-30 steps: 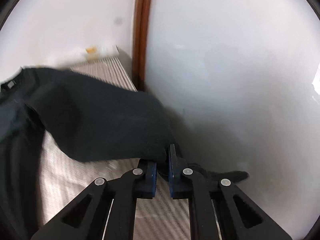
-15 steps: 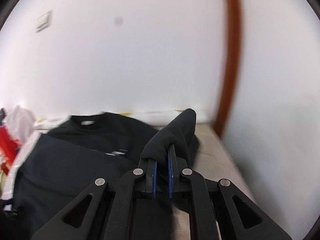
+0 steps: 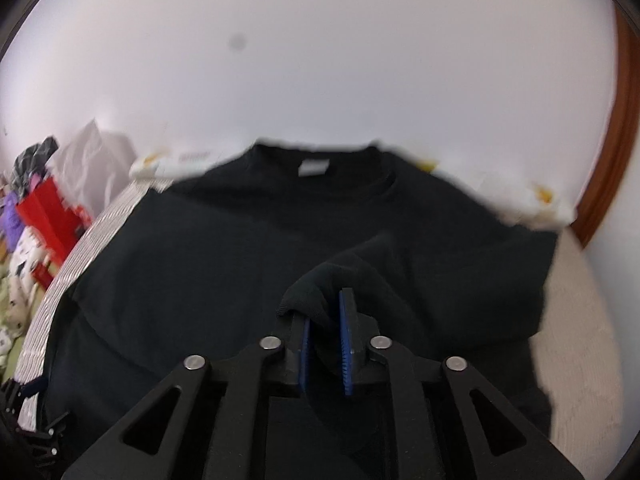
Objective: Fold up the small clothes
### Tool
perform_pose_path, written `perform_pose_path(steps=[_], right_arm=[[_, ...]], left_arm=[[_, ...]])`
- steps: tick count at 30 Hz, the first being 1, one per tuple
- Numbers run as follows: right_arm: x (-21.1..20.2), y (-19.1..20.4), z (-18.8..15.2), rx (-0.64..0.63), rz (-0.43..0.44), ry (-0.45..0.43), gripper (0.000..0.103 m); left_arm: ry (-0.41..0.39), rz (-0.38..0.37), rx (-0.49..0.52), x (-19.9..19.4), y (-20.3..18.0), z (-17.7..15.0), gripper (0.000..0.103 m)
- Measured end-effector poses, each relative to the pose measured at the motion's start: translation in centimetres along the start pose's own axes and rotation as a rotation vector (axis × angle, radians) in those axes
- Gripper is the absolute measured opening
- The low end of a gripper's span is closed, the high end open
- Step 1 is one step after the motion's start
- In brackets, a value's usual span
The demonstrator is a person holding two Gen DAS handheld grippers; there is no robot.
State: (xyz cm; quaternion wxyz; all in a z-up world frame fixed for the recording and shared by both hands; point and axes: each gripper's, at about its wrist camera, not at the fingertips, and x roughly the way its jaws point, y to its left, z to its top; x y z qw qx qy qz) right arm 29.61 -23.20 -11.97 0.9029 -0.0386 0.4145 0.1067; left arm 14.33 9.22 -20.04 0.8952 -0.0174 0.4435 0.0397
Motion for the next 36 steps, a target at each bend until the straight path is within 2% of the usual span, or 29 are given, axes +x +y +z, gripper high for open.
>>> perform_pose_path(steps=[1,3,7,10,13,17,21,23,25,27,34,36], right_arm=[[0.6,0.0,-0.3,-0.004,0.006,0.020,0.032],[0.7,-0.1,-1.2,-0.005,-0.004,0.058,0.043],[-2.9,-2.1,-3.1,0.013,0.017,0.008,0.056],[-4.9,-4.7,-4.3,0.052,-0.053,-0.021,0.059],[-5.1,-8.3,-5.5,0.115,-0.080,0.037,0.059],[-4.1,-10.4,-6.8,0.167,-0.078,0.089,0.059],[-3.1,-10.0,-7.3,0.181,-0.016,0.099,0.054],[-2.8,-9.2,-7.2,0.166,-0.010,0.091,0.039],[-2.8,-8.4,-6.9,0.132,-0.009,0.087,0.018],[-3.3,-7.4,-6.4,0.096,-0.031,0.066,0.008],[-4.2,-4.2,-2.7,0.081,0.046,-0.011,0.005],[-3.5,-2.5,-0.8,0.105,0.105,-0.026,0.005]], left_arm=[[0.000,0.001,0.000,0.0,0.0,0.0,0.082],[0.000,0.000,0.000,0.0,0.0,0.0,0.082],[-0.001,-0.002,-0.001,0.0,-0.1,0.0,0.083],[0.009,-0.021,-0.007,-0.2,0.0,0.2,0.081],[0.027,-0.084,-0.020,-0.8,0.1,1.5,0.081],[-0.030,-0.101,-0.051,-2.3,0.2,3.9,0.081],[-0.054,-0.080,-0.050,-2.6,0.0,5.9,0.081],[-0.044,-0.085,-0.051,-2.4,0.0,6.3,0.081],[-0.042,-0.067,-0.040,-2.1,0.1,6.4,0.081],[-0.037,-0.054,-0.037,-1.6,0.6,6.2,0.081],[-0.024,-0.067,-0.084,-1.1,2.2,5.2,0.081],[-0.028,-0.075,-0.099,-1.4,2.5,5.2,0.081]])
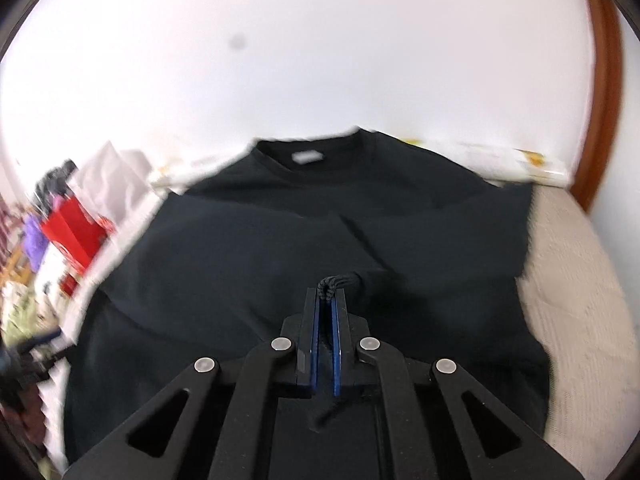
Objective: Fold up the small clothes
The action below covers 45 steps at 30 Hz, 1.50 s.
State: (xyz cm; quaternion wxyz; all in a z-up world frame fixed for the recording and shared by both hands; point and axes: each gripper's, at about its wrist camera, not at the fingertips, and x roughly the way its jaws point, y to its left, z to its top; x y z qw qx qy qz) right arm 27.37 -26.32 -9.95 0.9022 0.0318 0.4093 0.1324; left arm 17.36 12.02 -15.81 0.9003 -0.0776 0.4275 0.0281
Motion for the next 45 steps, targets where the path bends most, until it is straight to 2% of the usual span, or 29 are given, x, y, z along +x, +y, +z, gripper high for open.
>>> perform_pose_path(steps=[4,6,8,10,11,13,16,23,26,33,35,45], right_arm=[[2.7,3.6,2.5,0.057,0.104,-0.010,0.005],[4.2,6.0,3.2,0.059,0.169,0.020,0.006],[4.9,8.1,3.8,0.027,0.260,0.052,0.010],[4.0,8.8,4.2,-0.013,0.301,0.030,0.017],[2.9,8.6,4.4,-0.034,0.292,-0.007,0.020],[1.3,7.5,4.5,-0.056,0.239,-0.061,0.035],[-0.7,3.2,4.0,-0.048,0.154,-0.081,0.037],[-3.3,-5.5,-0.2,-0.005,-0.062,-0.001,0.037],[-4.3,-8.2,-2.6,0.021,-0.115,0.037,0.037],[-5.6,-12.3,-6.7,0.117,-0.173,0.087,0.037],[-6.0,-12.9,-7.5,0.134,-0.188,0.094,0.037],[-6.8,-13.7,-9.7,0.168,-0.222,0.098,0.037]], left_arm=[[-0.012,-0.002,-0.013,-0.5,-0.4,0.2,0.081],[-0.018,-0.014,-0.010,-0.6,-1.1,0.4,0.081],[-0.020,-0.033,0.005,-0.6,-2.1,0.7,0.081],[-0.016,-0.051,0.014,-0.3,-3.0,1.0,0.081],[-0.013,-0.063,0.017,-0.1,-3.5,1.2,0.081],[-0.013,-0.100,0.031,0.3,-4.8,1.6,0.081],[-0.016,-0.151,0.051,1.2,-6.9,2.3,0.081],[0.008,-0.303,0.047,4.3,-10.6,4.3,0.081],[0.016,-0.345,0.020,5.3,-11.3,5.0,0.081],[0.084,-0.309,0.017,9.2,-12.9,5.6,0.075],[0.113,-0.310,0.026,10.2,-13.3,5.3,0.069],[0.042,-0.265,0.135,11.8,-15.8,5.6,0.069]])
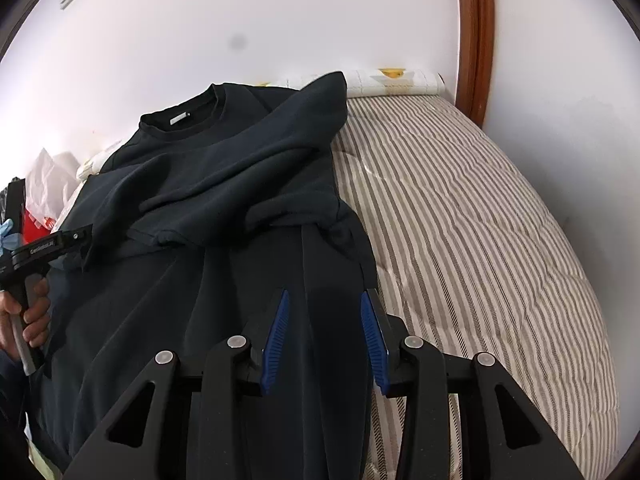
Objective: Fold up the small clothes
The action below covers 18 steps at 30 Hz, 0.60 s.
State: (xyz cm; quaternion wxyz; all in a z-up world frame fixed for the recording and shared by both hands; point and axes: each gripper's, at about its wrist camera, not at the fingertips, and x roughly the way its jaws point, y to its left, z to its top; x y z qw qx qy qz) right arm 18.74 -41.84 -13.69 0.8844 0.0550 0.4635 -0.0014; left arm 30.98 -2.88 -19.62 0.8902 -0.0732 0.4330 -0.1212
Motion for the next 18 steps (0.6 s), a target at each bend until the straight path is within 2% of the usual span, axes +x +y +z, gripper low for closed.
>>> perform_pose_path(steps=[3,4,5,6,9,12,14,16,18], right_arm=[[0.3,0.0,-0.2,0.011,-0.007,0.008,0.037],[0.3,0.1,-0.2,0.012,-0.008,0.008,0.037],[0.3,0.2,-0.1,0.014,-0.006,0.006,0.037],[0.3,0.2,0.0,0.016,-0.001,0.005,0.037],[0.1,0.7,0.7,0.010,-0.002,-0.006,0.037],[-0.5,1.5,1.5,-0.008,0.000,-0.027,0.037],[-0.9,2.3,2.3,-0.026,0.004,-0.045,0.037],[-1.1,3.3,3.1,-0.051,0.004,-0.063,0.037],[-0.9,4.0,3.6,-0.063,0.002,-0.069,0.037]], left_arm=[[-0.016,0.013,0.001,-0.1,-0.1,0.2,0.052],[-0.020,0.026,0.005,-0.2,0.0,0.1,0.039],[-0.020,0.035,0.009,-0.3,0.0,0.0,0.018],[-0.015,0.045,0.010,-0.4,0.2,0.0,0.010],[-0.024,0.021,-0.025,-1.3,1.1,0.1,0.007],[-0.087,0.024,-0.060,-4.0,2.6,0.7,0.006],[-0.127,0.051,-0.052,-5.5,3.4,1.4,0.006],[-0.172,0.119,-0.017,-7.2,4.5,2.2,0.006],[-0.179,0.149,0.001,-7.9,5.5,2.6,0.006]])
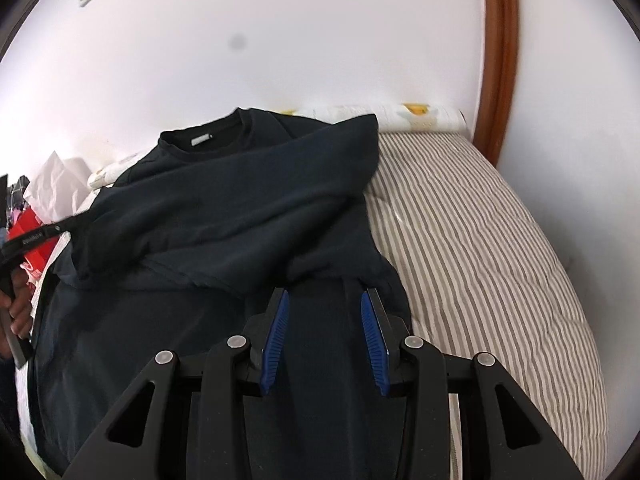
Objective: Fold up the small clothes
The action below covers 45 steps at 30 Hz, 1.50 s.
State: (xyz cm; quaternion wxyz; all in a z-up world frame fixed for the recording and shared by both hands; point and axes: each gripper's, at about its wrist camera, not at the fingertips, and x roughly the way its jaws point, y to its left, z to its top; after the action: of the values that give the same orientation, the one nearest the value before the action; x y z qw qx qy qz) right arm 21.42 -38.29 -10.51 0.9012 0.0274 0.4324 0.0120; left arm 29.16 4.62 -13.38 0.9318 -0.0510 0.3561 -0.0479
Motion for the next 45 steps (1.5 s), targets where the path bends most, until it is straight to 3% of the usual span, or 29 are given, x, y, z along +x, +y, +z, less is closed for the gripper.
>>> perform_pose_path(steps=[4,10,12,14,15,21,25,28,32,36,39,45], right_arm=[[0.6,1.2,1.0,-0.010,0.010,-0.005,0.037],[1.2,2.4,1.4,-0.016,0.002,0.009,0.037],[1.5,2.5,1.2,-0.018,-0.001,0.021,0.037],[1.7,2.6,1.0,-0.022,-0.008,0.029,0.037],[1.7,2.6,0.9,-0.026,-0.012,0.032,0.037],[2.6,2.6,0.3,-0.017,-0.010,0.058,0.037],[3.0,2.5,-0.1,-0.003,-0.006,0.074,0.037],[3.0,2.6,-0.3,0.000,-0.010,0.075,0.037],[3.3,2.7,-0.2,-0.007,-0.006,0.075,0.037],[3.7,2.5,0.8,-0.007,-0.003,0.058,0.037],[4.3,2.3,2.2,-0.011,-0.030,0.032,0.037],[6.8,0.9,3.7,0.010,-0.104,0.029,0.041]], left_arm=[[0.014,0.083,0.028,0.7,2.4,0.3,0.006],[0.116,0.037,-0.093,3.1,6.5,-0.8,0.010],[0.147,0.030,-0.135,3.2,7.6,-1.5,0.022],[0.165,0.000,-0.176,3.1,8.6,-2.4,0.055],[0.162,-0.008,-0.187,3.2,8.1,-2.8,0.059],[0.158,-0.086,-0.200,2.8,7.3,-3.8,0.059],[0.148,-0.064,-0.165,3.8,5.9,-3.6,0.055],[0.167,-0.079,-0.159,4.3,5.0,-3.5,0.032],[0.125,0.000,-0.067,3.7,3.6,-3.2,0.012],[0.079,-0.030,-0.115,1.7,5.2,-2.4,0.009],[0.037,0.016,-0.108,0.2,6.4,-1.7,0.009],[0.116,0.045,-0.123,1.8,8.1,-2.8,0.010]])
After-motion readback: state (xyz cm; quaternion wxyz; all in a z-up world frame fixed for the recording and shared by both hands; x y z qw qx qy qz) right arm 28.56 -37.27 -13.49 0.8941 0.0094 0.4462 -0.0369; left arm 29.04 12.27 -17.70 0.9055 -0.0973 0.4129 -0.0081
